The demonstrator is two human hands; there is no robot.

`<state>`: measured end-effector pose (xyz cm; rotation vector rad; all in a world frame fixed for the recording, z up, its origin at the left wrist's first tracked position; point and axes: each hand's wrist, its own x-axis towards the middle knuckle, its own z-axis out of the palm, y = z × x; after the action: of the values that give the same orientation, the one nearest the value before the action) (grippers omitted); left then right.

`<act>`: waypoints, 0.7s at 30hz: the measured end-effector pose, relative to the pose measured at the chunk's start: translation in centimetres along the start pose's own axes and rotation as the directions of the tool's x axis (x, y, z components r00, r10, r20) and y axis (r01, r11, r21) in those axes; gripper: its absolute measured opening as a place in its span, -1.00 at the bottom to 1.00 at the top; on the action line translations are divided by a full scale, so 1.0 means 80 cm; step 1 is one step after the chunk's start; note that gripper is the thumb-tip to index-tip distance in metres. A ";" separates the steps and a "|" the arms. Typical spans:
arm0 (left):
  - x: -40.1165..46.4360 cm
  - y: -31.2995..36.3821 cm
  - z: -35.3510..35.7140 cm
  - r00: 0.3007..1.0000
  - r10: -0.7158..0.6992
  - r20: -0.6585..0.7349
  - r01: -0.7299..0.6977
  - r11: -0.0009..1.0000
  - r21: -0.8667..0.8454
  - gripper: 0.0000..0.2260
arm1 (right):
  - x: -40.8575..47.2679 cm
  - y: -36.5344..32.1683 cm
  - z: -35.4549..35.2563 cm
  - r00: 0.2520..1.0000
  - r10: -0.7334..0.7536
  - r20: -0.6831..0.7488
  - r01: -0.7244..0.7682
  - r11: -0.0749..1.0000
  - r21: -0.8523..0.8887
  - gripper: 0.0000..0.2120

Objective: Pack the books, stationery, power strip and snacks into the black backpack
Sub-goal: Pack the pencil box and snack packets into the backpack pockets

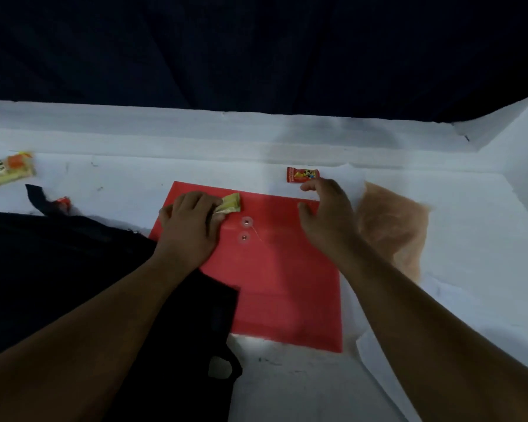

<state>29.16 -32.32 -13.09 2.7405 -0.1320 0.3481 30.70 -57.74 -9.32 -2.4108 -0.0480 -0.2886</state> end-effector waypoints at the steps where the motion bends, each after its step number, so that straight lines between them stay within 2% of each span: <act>1: 0.001 0.000 0.000 1.000 0.011 -0.007 -0.011 1.000 -0.005 -0.73 | 0.016 0.006 0.009 1.000 -0.004 0.002 0.004 1.000 -0.021 -0.70; 6: 0.001 0.004 -0.008 0.993 0.070 -0.097 -0.079 0.992 -0.101 -0.70 | 0.064 0.019 0.048 0.993 0.058 0.107 -0.037 0.980 -0.194 -0.50; 9: -0.003 0.010 -0.011 0.987 0.045 -0.157 -0.062 0.992 -0.109 -0.70 | 0.063 0.030 0.061 1.000 0.006 0.029 0.001 0.975 -0.222 -0.60; 11: -0.005 0.012 -0.012 0.983 0.023 -0.180 -0.047 0.990 -0.130 -0.74 | 0.061 0.034 0.064 0.998 -0.029 -0.058 0.020 0.989 -0.145 -0.69; 14: -0.006 0.013 -0.014 0.979 0.015 -0.203 -0.047 0.987 -0.154 -0.75 | 0.056 0.027 0.053 0.984 -0.087 -0.155 0.085 0.996 -0.020 -0.72; 16: -0.009 0.017 -0.018 0.977 0.010 -0.212 -0.049 0.983 -0.177 -0.78 | 0.044 0.010 0.032 0.972 -0.116 -0.202 0.143 0.982 0.125 -0.74; 18: -0.015 0.021 -0.024 0.968 -0.025 -0.249 -0.028 0.978 -0.205 -0.79 | 0.021 -0.013 0.003 0.981 -0.061 -0.184 0.109 0.958 0.265 -0.74; 21: -0.025 0.040 -0.043 0.934 -0.135 -0.330 0.024 0.947 -0.320 -0.69 | -0.036 -0.038 -0.030 0.991 0.035 -0.130 0.024 0.904 0.426 -0.79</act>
<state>26.00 -33.89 -9.35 2.3221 0.0203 0.7175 27.11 -56.93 -6.22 -1.9499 -0.0386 -0.3939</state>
